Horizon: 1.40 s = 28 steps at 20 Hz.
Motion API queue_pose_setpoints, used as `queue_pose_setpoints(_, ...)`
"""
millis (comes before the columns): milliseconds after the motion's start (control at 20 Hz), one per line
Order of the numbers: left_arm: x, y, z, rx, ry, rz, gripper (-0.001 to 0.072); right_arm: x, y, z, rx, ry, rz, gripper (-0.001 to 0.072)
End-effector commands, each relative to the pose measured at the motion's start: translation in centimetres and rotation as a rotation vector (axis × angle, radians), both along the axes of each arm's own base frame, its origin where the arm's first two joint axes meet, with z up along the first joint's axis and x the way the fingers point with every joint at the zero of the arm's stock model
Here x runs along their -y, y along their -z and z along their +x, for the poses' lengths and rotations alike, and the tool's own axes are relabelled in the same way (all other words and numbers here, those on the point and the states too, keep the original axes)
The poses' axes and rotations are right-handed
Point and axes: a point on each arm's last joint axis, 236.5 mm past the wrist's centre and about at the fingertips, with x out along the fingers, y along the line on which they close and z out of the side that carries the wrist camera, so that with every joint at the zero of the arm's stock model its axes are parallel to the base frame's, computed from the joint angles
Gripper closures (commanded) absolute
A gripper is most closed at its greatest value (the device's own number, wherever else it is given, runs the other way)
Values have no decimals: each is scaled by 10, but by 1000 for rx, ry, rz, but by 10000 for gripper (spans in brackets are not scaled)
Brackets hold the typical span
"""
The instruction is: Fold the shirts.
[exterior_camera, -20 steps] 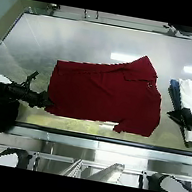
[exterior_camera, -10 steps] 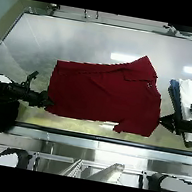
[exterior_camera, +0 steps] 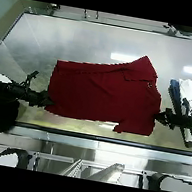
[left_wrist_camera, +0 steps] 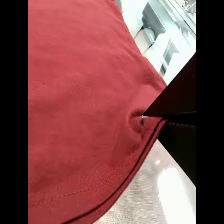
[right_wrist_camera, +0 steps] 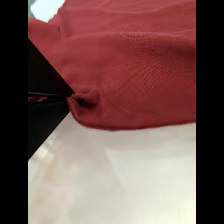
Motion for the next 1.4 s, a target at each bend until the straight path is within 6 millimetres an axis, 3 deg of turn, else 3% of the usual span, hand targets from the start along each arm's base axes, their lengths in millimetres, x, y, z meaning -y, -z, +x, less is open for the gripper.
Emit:
queue_pose_setpoints(0, 4, -28, 6, 12, 5, -81, 680, -13, -50, 11, 91, -50, 75, 696)
queue_pose_setpoints(100, 4, -83, 28, 122, -18, -192, 680, -16, -109, 27, 229, -72, 98, 697)
queue_pose_setpoints(150, 5, -127, 41, 234, -25, -269, 680, -17, -158, 38, 353, -68, 119, 697)
queue_pose_setpoints(250, 6, -247, 55, 549, -16, -466, 680, -19, -268, 52, 654, -32, 135, 696)
queue_pose_setpoints(300, 6, -308, 47, 707, 15, -563, 680, -22, -328, 48, 825, -24, 126, 697)
queue_pose_setpoints(350, 4, -371, 32, 869, 46, -645, 680, -30, -392, 34, 1019, -25, 112, 697)
queue_pose_setpoints(450, 0, -473, -12, 1169, 107, -734, 680, -50, -503, -12, 1369, 1, 51, 696)
queue_pose_setpoints(550, 0, -541, -62, 1411, 165, -748, 680, -66, -577, -60, 1624, 83, -124, 696)
queue_pose_setpoints(650, -4, -588, -103, 1585, 168, -736, 680, -72, -626, -101, 1822, 206, -364, 697)
queue_pose_setpoints(700, -8, -598, -112, 1622, 150, -704, 680, -68, -641, -115, 1879, 281, -489, 697)
queue_pose_setpoints(800, -20, -596, -107, 1602, 65, -604, 680, -56, -648, -124, 1889, 374, -658, 697)
queue_pose_setpoints(900, -37, -574, -82, 1512, -19, -550, 680, -51, -633, -105, 1830, 321, -636, 697)
queue_pose_setpoints(950, -43, -553, -63, 1428, -52, -542, 680, -46, -617, -87, 1774, 270, -583, 697)
queue_pose_setpoints(1050, -43, -498, -23, 1213, -82, -566, 680, -42, -579, -49, 1646, 146, -441, 697)
queue_pose_setpoints(1200, -20, -404, 33, 911, -55, -635, 680, -55, -509, 13, 1441, -47, -157, 697)
queue_pose_setpoints(1350, -16, -314, 87, 714, -121, -682, 680, -66, -410, 80, 1128, -131, -6, 697)
